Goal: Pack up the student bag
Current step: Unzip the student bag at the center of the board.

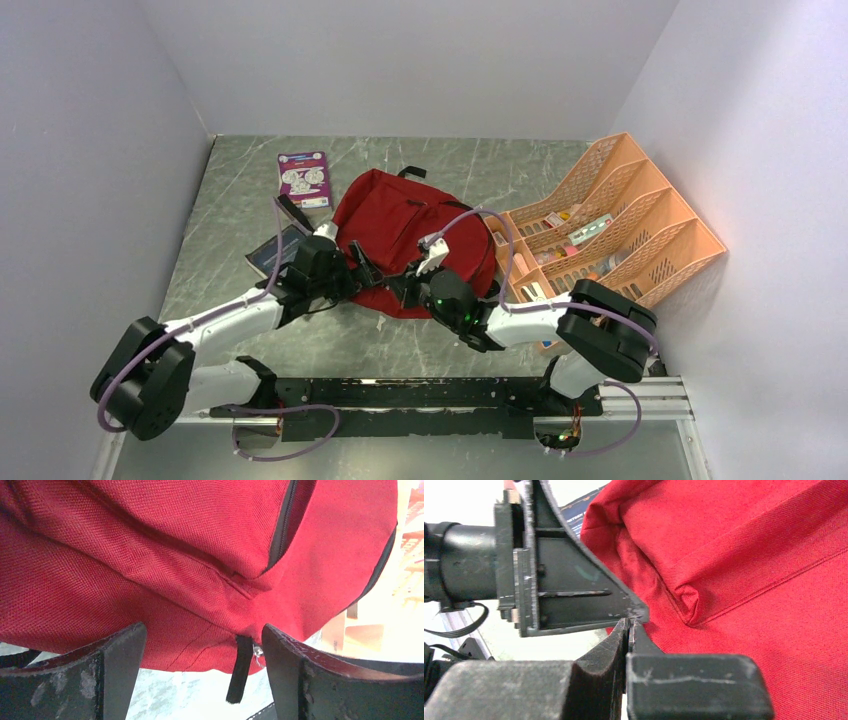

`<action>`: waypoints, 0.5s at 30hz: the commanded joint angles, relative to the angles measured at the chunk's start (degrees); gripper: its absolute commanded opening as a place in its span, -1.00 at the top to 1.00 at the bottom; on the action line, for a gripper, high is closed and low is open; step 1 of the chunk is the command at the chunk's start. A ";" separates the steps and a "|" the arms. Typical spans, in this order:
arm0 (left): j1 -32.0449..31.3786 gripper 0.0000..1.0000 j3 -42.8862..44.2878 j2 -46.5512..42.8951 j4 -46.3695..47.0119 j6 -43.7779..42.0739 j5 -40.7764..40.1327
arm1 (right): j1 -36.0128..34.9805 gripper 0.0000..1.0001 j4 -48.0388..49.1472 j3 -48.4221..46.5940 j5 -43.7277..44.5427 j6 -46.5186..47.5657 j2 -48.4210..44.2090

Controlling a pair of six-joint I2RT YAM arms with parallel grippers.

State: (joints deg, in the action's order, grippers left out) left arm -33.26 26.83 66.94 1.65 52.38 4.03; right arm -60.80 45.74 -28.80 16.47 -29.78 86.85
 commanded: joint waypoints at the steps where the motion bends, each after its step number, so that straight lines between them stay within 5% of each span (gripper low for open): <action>1: -1.17 -0.81 2.38 3.22 2.94 4.24 -3.87 | 0.24 1.00 6.74 0.73 -1.43 1.51 0.41; 7: -1.51 -0.65 3.80 7.36 5.07 4.76 -2.86 | 0.24 1.00 11.13 2.60 -3.29 1.66 1.36; 11: -1.55 0.00 3.57 8.66 6.34 3.27 -1.97 | 0.30 1.00 11.88 3.30 -3.71 1.91 1.29; 14: -1.49 0.86 2.56 7.73 7.89 1.90 -1.04 | 0.30 1.00 10.18 3.66 -2.36 2.56 0.05; 15: -1.54 0.90 2.60 7.36 7.66 1.33 -1.08 | 0.30 1.00 9.00 3.66 -1.71 2.87 -0.60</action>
State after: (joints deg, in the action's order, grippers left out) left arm -34.41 29.23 75.26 5.50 56.01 2.35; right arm -60.80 52.49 -25.71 13.06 -28.03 88.01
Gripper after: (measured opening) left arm 0.149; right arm 0.016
